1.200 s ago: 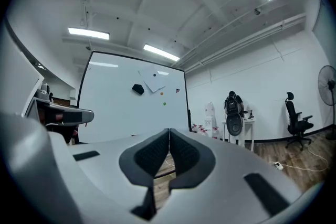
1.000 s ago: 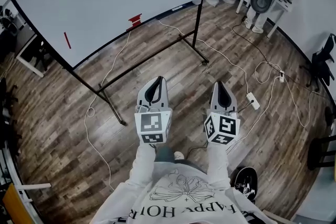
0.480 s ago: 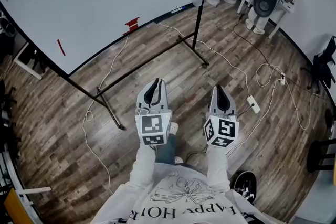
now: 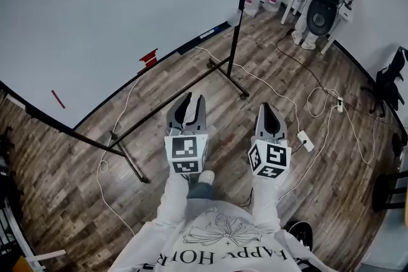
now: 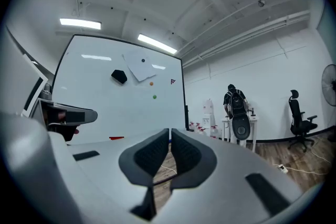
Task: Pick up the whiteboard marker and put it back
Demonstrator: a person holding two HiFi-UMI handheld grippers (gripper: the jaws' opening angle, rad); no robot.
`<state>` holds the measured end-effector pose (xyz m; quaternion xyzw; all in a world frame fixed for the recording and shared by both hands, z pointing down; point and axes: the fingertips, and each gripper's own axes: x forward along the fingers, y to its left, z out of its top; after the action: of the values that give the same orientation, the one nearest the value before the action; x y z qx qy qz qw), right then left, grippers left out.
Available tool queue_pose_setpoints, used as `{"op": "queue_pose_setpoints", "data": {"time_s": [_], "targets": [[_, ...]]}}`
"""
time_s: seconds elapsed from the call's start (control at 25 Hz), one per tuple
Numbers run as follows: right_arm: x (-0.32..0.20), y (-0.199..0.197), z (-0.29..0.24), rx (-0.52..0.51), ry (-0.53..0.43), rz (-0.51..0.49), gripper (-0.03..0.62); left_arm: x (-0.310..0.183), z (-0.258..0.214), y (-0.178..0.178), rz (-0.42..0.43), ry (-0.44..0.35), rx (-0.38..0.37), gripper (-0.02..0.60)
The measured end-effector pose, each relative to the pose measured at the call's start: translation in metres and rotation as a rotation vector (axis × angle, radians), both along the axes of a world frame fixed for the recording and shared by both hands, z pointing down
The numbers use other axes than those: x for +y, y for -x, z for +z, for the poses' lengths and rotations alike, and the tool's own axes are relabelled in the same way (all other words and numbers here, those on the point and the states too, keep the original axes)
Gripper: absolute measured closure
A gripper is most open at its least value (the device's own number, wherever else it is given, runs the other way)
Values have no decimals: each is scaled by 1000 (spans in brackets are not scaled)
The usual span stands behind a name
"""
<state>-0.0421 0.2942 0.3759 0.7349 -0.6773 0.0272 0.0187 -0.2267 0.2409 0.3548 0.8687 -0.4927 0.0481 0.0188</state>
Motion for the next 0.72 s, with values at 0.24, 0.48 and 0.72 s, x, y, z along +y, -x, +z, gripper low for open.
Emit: {"op": "queue_pose_setpoints", "data": {"time_s": [0.24, 0.48, 0.72], "targets": [[-70, -9, 4, -14, 0, 9, 589, -74, 3, -13, 24, 2, -21, 497], [-113, -20, 18, -24, 35, -3, 589, -121, 18, -25, 19, 39, -45, 488], [-156, -42, 29, -43, 51, -16, 589, -164, 32, -47, 9, 67, -67, 482]]}}
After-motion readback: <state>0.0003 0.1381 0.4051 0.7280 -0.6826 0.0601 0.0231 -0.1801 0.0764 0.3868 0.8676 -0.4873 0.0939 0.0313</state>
